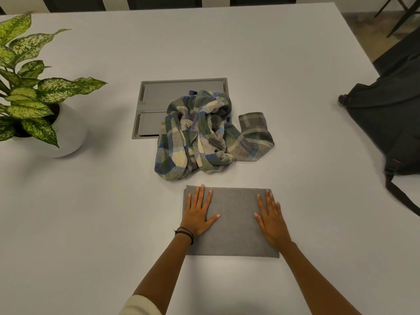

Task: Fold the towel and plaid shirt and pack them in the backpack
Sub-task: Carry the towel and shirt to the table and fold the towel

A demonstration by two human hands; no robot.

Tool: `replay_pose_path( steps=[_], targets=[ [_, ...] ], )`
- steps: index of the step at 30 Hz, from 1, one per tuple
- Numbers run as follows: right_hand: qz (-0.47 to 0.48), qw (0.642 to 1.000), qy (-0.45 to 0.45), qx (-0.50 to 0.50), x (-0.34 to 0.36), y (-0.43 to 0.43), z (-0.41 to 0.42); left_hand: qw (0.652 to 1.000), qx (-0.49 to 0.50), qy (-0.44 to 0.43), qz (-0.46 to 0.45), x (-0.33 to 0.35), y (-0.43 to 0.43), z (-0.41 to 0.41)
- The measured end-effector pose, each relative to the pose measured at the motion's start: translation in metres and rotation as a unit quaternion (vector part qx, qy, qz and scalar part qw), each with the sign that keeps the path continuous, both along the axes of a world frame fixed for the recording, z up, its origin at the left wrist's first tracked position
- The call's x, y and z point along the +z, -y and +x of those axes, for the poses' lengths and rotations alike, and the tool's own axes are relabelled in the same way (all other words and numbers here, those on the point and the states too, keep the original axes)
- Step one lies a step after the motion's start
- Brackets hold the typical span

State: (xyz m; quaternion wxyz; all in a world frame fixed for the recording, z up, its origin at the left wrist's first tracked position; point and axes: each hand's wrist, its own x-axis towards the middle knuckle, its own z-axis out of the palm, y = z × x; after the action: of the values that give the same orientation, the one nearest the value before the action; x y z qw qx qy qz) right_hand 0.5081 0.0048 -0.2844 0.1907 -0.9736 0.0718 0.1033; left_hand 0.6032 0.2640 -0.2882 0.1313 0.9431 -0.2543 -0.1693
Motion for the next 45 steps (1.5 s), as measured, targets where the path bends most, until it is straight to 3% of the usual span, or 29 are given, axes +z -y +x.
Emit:
replay_pose_path(
  steps=[10, 22, 28, 33, 37, 40, 45],
  targets=[
    [-0.007, 1.0, -0.009, -0.013, -0.006, 0.001, 0.002, 0.995, 0.096, 0.029, 0.03, 0.005, 0.0, -0.017],
    [-0.025, 0.999, -0.023, -0.012, -0.003, 0.0, 0.004, 0.995, 0.097, 0.023, 0.028, 0.006, 0.0, -0.012],
    [0.058, 0.998, -0.01, -0.011, 0.006, 0.002, 0.005, 0.995, 0.092, 0.024, 0.03, 0.006, -0.001, -0.015],
    [0.198, 0.965, 0.089, -0.148, 0.03, -0.003, -0.003, 0.999, 0.016, 0.045, 0.022, 0.012, 0.007, -0.027],
    [0.247, 0.92, 0.117, -0.281, 0.038, -0.005, -0.013, 0.997, -0.062, 0.046, -0.029, 0.014, 0.017, -0.046],
    [0.275, 0.889, 0.091, -0.355, 0.04, -0.005, -0.02, 0.991, -0.121, 0.053, -0.028, 0.01, 0.019, -0.059],
    [0.296, 0.883, 0.044, -0.362, 0.049, -0.007, -0.03, 0.99, -0.13, 0.062, 0.001, 0.008, 0.014, -0.068]
  ],
)
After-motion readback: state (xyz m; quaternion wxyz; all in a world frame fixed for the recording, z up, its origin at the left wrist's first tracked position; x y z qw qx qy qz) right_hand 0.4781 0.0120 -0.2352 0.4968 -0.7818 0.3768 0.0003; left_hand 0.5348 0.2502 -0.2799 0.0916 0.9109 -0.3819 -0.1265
